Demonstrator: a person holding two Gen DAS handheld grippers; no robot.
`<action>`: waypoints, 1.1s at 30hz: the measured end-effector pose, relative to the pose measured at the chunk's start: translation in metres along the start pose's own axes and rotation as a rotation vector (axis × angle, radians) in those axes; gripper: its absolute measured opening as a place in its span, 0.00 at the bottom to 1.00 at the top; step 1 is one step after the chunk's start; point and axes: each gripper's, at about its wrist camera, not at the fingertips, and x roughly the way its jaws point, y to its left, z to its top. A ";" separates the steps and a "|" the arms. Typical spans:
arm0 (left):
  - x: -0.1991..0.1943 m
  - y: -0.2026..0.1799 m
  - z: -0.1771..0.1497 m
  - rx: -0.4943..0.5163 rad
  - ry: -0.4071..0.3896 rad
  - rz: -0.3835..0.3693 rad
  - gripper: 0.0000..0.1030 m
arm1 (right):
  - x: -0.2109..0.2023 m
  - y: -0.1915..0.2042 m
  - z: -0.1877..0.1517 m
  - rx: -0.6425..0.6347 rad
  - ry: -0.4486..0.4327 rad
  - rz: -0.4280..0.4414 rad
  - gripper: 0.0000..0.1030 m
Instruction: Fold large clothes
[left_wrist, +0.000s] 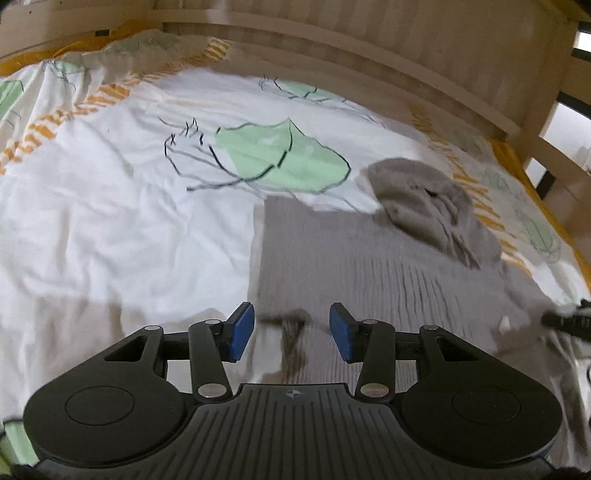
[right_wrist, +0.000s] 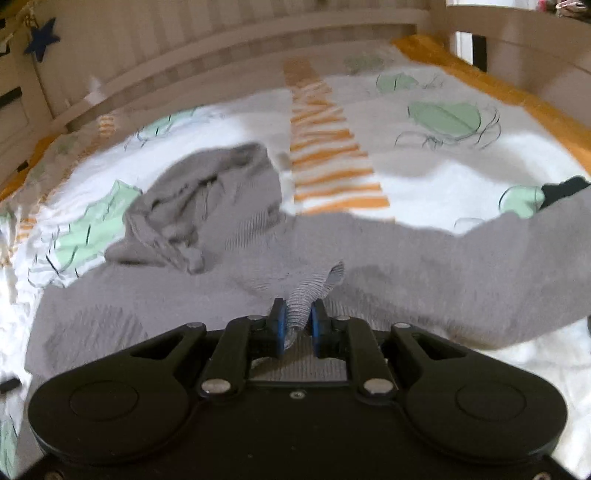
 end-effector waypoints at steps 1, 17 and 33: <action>0.005 0.000 0.003 -0.002 -0.006 0.008 0.43 | 0.001 -0.001 -0.003 -0.002 0.002 0.001 0.23; 0.052 0.015 -0.008 0.023 0.011 0.096 0.73 | 0.014 -0.018 -0.027 -0.035 -0.016 -0.005 0.34; 0.055 0.027 -0.020 0.008 -0.057 -0.001 1.00 | 0.013 -0.030 -0.037 -0.008 -0.075 0.047 0.44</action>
